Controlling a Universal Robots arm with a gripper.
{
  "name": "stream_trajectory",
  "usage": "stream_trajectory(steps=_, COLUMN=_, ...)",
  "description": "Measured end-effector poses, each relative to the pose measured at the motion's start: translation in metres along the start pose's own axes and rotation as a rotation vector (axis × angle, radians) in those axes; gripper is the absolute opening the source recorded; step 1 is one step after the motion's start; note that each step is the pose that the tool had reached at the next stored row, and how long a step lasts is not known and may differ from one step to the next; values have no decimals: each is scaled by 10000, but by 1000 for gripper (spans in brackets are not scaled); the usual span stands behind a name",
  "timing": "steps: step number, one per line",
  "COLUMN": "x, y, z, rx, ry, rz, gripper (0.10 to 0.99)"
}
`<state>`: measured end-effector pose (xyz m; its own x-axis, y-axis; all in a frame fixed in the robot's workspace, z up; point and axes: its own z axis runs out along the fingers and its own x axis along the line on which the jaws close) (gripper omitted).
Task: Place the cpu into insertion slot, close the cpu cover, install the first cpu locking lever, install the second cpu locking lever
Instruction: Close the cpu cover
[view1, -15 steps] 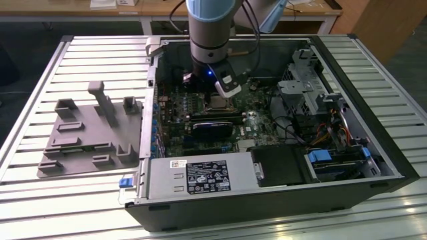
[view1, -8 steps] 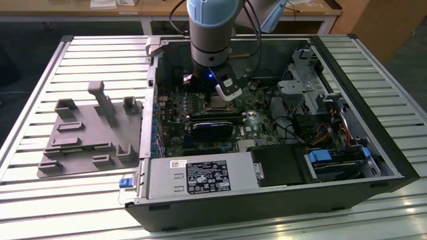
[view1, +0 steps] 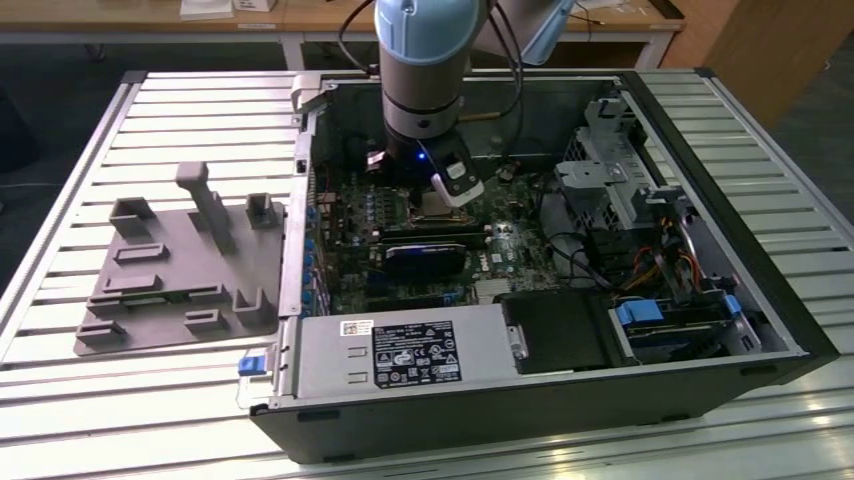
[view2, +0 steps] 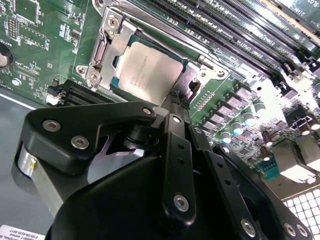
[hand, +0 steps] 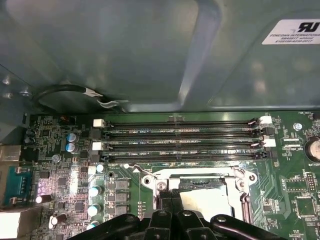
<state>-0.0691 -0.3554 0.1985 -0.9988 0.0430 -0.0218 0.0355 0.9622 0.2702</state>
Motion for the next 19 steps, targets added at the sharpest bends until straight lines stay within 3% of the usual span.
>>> stream_trajectory(steps=19, x=-38, y=-1, z=4, rx=-2, ry=6, rz=1, gripper=102)
